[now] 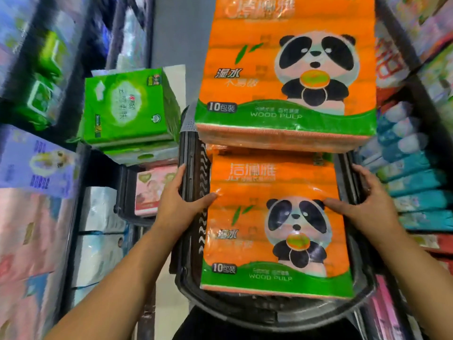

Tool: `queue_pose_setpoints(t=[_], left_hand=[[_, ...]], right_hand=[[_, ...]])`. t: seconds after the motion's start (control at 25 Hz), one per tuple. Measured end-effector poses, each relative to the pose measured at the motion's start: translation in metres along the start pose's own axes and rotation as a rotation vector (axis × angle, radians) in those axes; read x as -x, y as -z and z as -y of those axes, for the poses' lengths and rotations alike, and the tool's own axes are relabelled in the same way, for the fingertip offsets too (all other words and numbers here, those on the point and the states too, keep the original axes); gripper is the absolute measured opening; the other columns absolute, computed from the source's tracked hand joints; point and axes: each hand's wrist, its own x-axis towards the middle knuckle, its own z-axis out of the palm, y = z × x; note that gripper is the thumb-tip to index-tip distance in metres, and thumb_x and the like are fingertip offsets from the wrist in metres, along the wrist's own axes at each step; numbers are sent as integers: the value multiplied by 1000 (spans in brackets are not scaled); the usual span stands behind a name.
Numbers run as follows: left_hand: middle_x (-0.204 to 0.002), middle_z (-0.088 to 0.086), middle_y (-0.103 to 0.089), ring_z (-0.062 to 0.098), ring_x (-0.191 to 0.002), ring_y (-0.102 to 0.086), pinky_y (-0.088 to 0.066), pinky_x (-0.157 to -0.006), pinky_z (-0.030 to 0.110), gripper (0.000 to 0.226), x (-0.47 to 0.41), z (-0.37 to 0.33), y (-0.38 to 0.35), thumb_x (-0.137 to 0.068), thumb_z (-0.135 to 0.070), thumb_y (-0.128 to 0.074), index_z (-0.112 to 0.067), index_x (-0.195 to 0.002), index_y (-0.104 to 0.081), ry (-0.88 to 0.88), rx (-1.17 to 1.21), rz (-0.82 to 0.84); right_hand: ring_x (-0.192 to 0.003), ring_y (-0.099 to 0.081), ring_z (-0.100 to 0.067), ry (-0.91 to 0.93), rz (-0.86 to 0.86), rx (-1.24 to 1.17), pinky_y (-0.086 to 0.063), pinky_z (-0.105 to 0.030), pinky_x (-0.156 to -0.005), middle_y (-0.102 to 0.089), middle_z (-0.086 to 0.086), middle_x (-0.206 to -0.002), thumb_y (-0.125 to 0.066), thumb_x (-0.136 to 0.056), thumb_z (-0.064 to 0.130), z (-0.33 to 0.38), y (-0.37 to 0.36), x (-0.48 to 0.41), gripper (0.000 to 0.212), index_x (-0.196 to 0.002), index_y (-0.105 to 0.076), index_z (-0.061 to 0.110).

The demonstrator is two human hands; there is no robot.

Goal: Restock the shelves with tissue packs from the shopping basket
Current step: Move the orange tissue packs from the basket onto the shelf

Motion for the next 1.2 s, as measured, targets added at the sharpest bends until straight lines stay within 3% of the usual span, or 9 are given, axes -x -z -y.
queue_pose_setpoints(t=[0.12, 0.32, 0.52, 0.68, 0.8, 0.88, 0.96, 1.08, 1.2], left_hand=[[-143, -5, -46, 8, -130, -43, -34, -110, 32, 116, -74, 5, -9, -51, -69, -79, -31, -149, -29, 15, -22, -9], [-141, -6, -47, 10, -130, -45, -39, -109, 41, 117, -178, 35, -48, -48, -77, -76, -32, -147, -32, 76, -11, -49], [-132, -11, -44, 9, -126, -45, -39, -107, 34, 115, -255, 85, -94, -51, -65, -82, -33, -149, -30, 137, 12, -86], [-141, -11, -43, 9, -132, -42, -37, -110, 38, 109, -301, 140, -129, -55, -65, -81, -38, -147, -29, 132, 49, -93], [-145, -10, -41, 8, -135, -39, -34, -113, 40, 107, -325, 177, -156, -57, -61, -83, -39, -147, -29, 117, 39, -98], [-142, -17, -42, 0, -133, -38, -33, -112, 33, 106, -339, 200, -174, -57, -61, -83, -40, -146, -30, 108, 34, -111], [-135, -29, -39, -13, -127, -37, -31, -108, 22, 104, -350, 218, -189, -57, -61, -82, -41, -145, -29, 112, 46, -116], [-136, -26, -39, -5, -131, -36, -31, -109, 25, 103, -363, 241, -206, -59, -60, -82, -41, -145, -29, 101, 20, -113], [-135, -29, -37, -6, -131, -34, -28, -107, 21, 105, -374, 261, -213, -58, -56, -82, -38, -147, -29, 105, 3, -93]], right_hand=[[-134, -41, -23, -7, 23, -13, -37, -45, -108, -46, -6, -146, -85, -43, 67, 13, -24, -75, 108, -138, -42, 39], [-137, -35, -24, 6, 87, 12, -33, -42, -107, -40, -6, -149, -88, -61, 19, 8, -66, -198, 96, -143, -40, 29], [-135, -39, -26, 10, 118, 86, -37, -48, -107, -42, -5, -149, -81, -45, 46, -34, -120, -293, 99, -132, -36, 53], [-137, -35, -22, 35, 101, 76, -32, -43, -109, -39, -2, -150, -80, -47, 37, -78, -166, -342, 102, -141, -39, 38], [-136, -35, -20, 41, 107, 98, -31, -40, -108, -40, 0, -149, -87, -45, 39, -117, -194, -367, 102, -134, -36, 47], [-130, -38, -13, 34, 119, 92, -32, -34, -105, -42, 7, -142, -94, -41, 38, -141, -209, -384, 110, -135, -38, 44], [-117, -39, -4, 28, 124, 80, -32, -26, -98, -41, 14, -131, -94, -47, 27, -157, -222, -398, 109, -142, -40, 33], [-112, -38, -1, 16, 128, 71, -32, -25, -95, -39, 16, -127, -87, -60, 9, -179, -241, -410, 97, -143, -40, 27], [-117, -35, 0, 12, 141, 70, -31, -26, -98, -36, 17, -129, -92, -51, 22, -198, -257, -419, 107, -144, -40, 25]])
